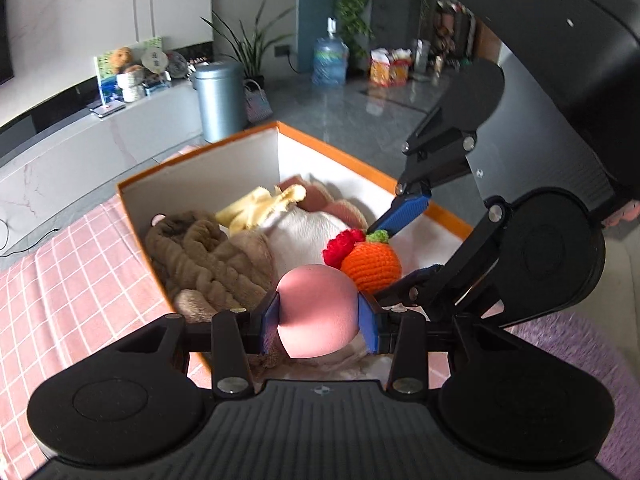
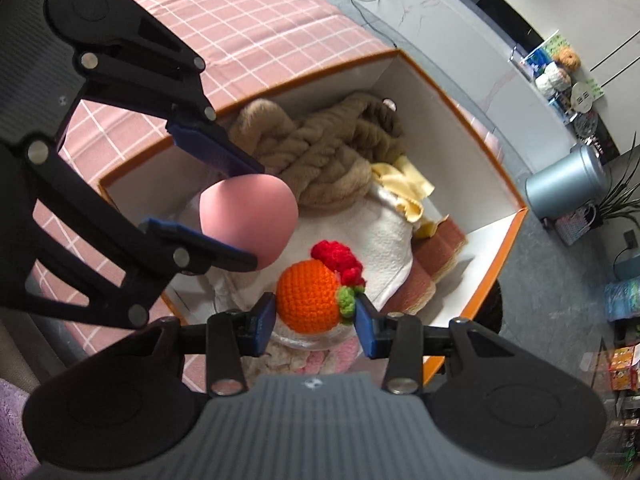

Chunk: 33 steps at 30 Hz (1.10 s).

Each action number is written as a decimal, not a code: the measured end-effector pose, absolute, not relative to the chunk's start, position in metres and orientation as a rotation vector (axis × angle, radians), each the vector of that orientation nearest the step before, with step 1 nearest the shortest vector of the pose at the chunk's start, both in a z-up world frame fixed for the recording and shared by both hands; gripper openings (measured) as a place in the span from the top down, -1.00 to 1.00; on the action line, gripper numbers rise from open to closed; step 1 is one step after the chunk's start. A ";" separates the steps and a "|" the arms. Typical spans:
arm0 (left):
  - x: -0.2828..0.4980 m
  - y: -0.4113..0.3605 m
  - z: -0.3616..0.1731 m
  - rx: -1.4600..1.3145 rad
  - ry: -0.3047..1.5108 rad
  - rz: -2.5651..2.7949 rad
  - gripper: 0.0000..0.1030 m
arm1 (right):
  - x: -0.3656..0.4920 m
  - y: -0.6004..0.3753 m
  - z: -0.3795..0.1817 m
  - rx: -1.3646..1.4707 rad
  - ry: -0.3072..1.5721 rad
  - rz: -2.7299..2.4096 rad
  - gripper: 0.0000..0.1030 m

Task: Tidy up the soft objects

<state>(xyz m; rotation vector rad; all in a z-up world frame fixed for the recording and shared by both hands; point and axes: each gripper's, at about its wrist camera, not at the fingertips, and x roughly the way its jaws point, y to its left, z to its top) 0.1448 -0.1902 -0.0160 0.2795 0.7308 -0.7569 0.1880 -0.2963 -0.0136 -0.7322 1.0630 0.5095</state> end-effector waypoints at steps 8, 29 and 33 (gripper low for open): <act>0.156 -0.200 -0.035 0.334 0.812 -0.750 0.04 | 0.199 -0.302 -0.029 -0.715 1.122 0.492 0.16; 0.125 -0.174 0.010 0.275 0.626 -0.643 -0.50 | 0.153 -0.302 0.030 -0.760 0.882 0.370 -0.60; 0.112 -0.157 0.023 0.226 0.538 -0.594 -0.50 | 0.132 -0.300 0.047 -0.702 0.764 0.310 -0.65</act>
